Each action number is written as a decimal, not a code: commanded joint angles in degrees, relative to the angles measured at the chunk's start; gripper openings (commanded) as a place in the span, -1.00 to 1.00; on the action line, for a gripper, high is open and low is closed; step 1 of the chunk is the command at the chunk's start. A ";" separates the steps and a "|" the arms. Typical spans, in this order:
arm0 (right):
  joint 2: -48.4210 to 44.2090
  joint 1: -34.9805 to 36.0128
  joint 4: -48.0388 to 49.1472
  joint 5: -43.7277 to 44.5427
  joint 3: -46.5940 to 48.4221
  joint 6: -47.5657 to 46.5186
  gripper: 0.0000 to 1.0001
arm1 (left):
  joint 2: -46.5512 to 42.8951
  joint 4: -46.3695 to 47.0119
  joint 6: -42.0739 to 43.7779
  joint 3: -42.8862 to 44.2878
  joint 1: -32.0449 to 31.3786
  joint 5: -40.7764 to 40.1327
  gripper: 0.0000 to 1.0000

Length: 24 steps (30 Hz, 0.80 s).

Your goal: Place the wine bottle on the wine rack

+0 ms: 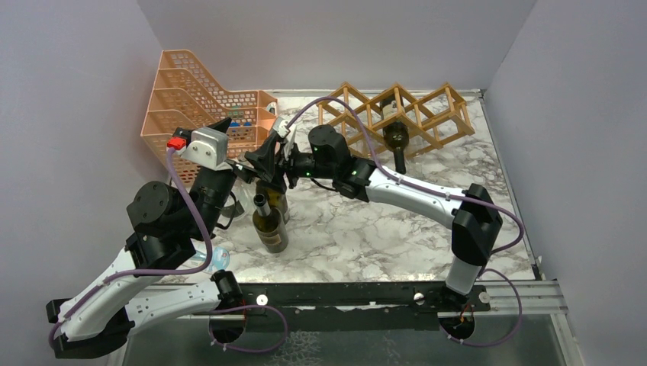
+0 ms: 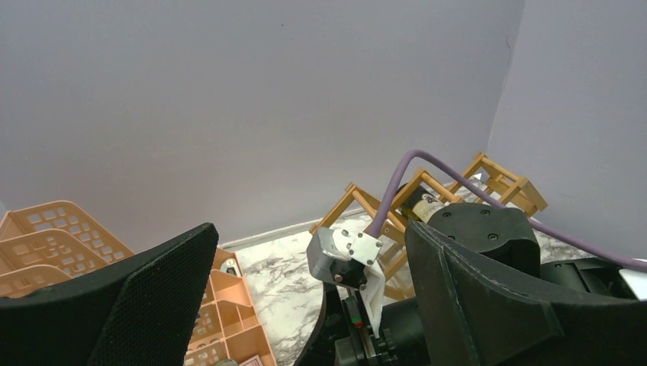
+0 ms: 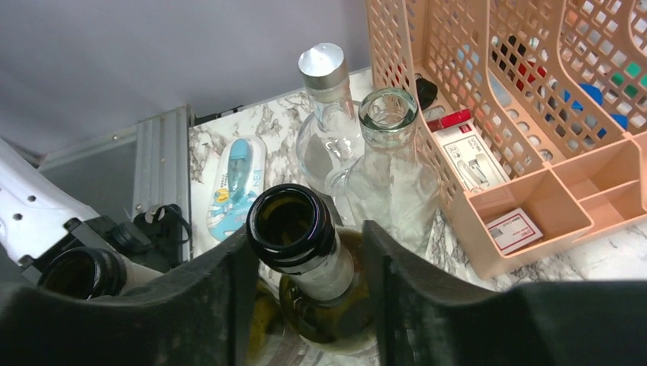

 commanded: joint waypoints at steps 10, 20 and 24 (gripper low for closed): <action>-3.97 0.70 9.99 6.21 -4.95 -5.62 -0.70 | 0.00 0.02 -0.08 0.01 0.32 -1.05 0.98; -15.80 0.73 12.69 19.62 -14.96 -11.46 -0.74 | 1.71 0.29 -0.71 -0.91 0.31 -0.11 0.98; -20.44 0.77 12.41 23.62 -18.73 -12.15 -0.75 | 2.37 0.51 -1.22 -1.48 0.33 0.41 0.98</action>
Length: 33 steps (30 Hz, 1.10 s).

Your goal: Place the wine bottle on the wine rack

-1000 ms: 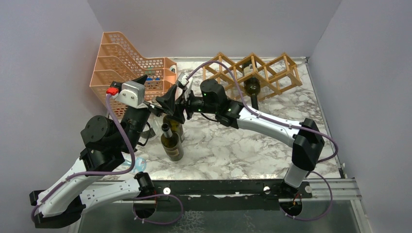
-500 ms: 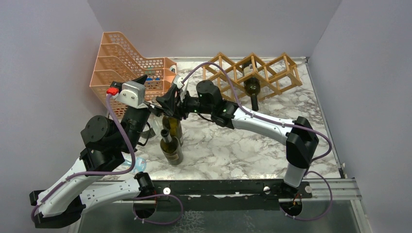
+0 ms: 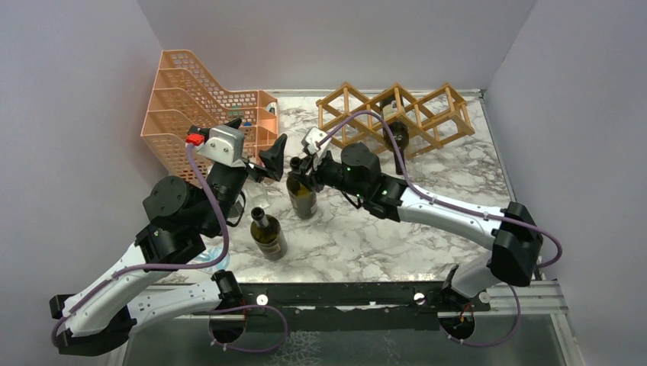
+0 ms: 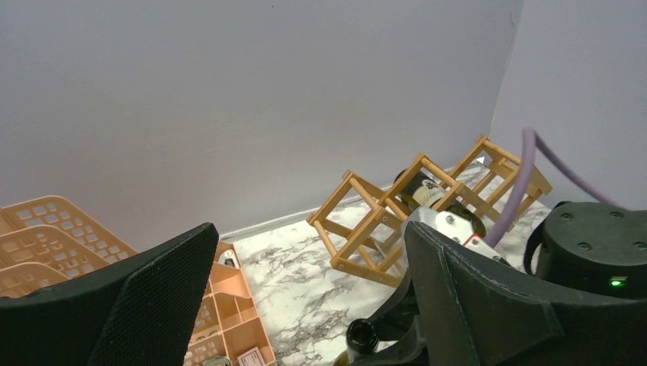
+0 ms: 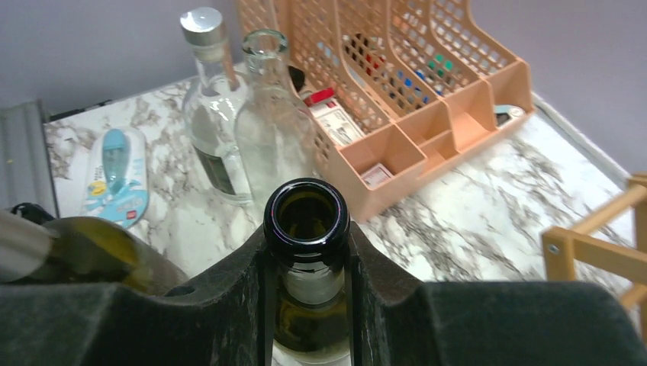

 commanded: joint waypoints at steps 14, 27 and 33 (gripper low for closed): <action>-29.90 0.14 -5.51 19.68 -14.22 4.68 -0.77 | 4.73 1.07 -4.92 -6.44 0.33 8.59 0.98; -44.98 0.18 -20.57 27.32 -10.95 13.00 -0.81 | 13.83 5.40 -8.97 -13.14 0.31 36.17 0.98; -46.40 0.16 -23.25 30.10 -8.15 14.91 -0.82 | 18.57 9.77 -12.84 -14.90 0.31 38.39 0.98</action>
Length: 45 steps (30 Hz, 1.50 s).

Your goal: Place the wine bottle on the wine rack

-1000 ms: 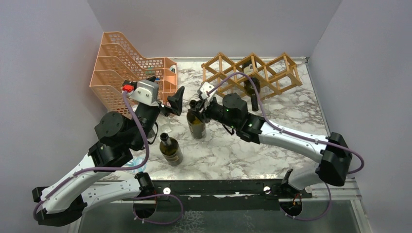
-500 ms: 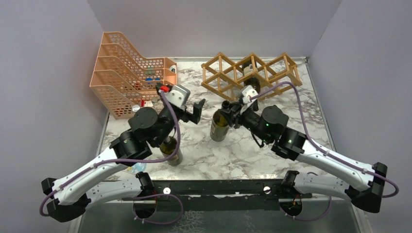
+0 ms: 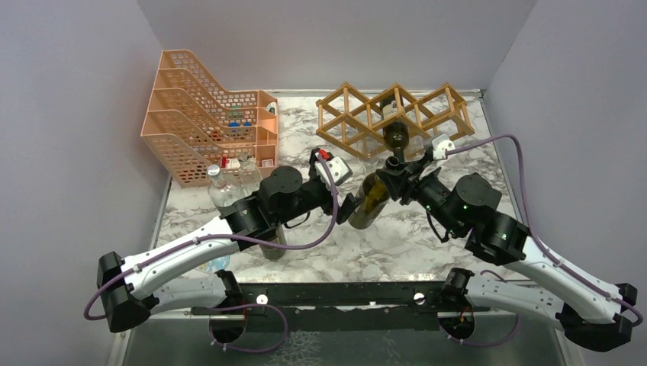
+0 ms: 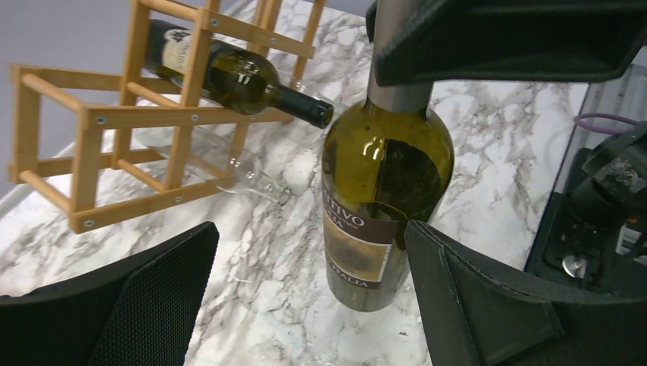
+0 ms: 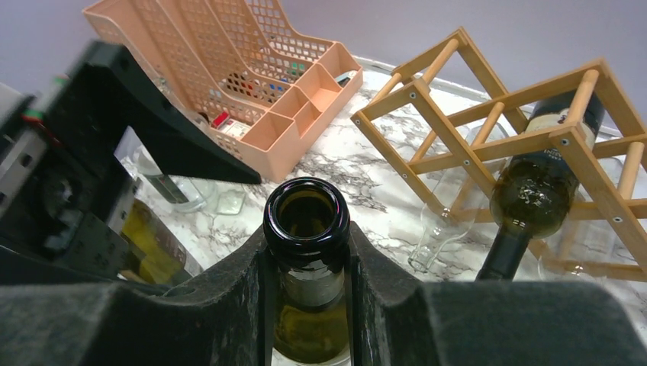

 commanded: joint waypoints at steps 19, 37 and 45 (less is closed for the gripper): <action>-3.43 0.13 7.17 -3.90 7.40 2.99 -0.85 | 9.97 27.01 -5.44 -11.01 0.05 10.35 0.98; -8.37 0.14 7.84 -11.47 6.24 1.66 -0.83 | 12.08 31.72 0.82 -12.05 0.09 16.56 0.84; -7.90 0.12 2.54 -9.33 8.10 3.74 -0.33 | 11.43 33.43 5.38 -10.65 0.05 15.99 -0.66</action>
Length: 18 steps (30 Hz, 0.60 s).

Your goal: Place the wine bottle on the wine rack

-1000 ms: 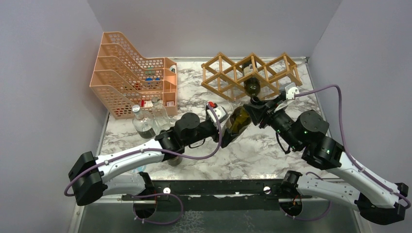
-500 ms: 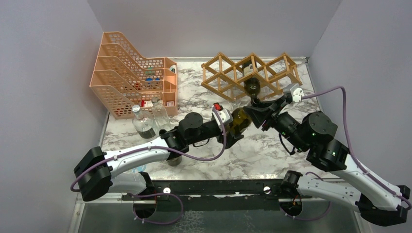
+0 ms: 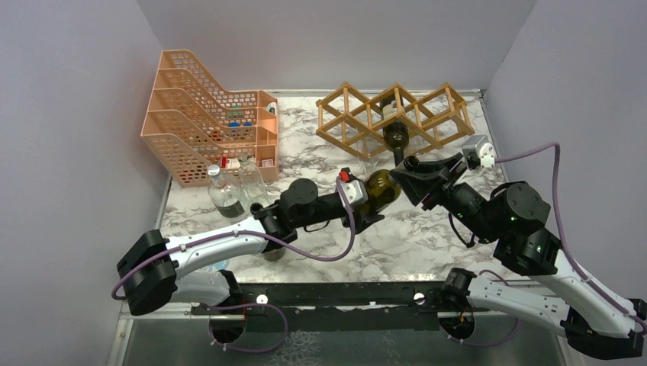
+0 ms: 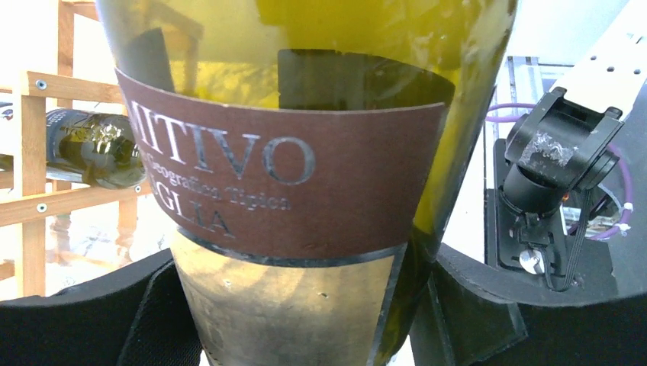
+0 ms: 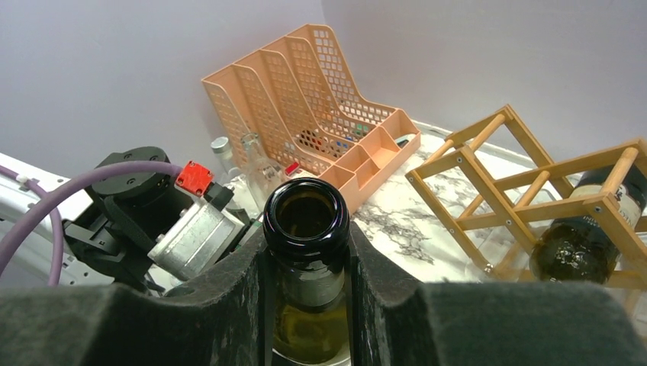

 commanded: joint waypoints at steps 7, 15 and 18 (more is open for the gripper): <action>-0.05 0.20 -7.75 1.82 7.88 3.06 0.22 | 0.18 3.24 19.82 4.08 0.36 -2.80 -1.00; 0.44 0.20 -19.96 2.46 16.63 7.79 0.25 | 5.35 3.23 49.07 8.95 0.53 -8.02 -1.00; 1.16 0.14 -25.49 3.62 19.51 8.24 0.25 | 6.22 3.23 59.04 10.16 0.53 -8.10 -1.00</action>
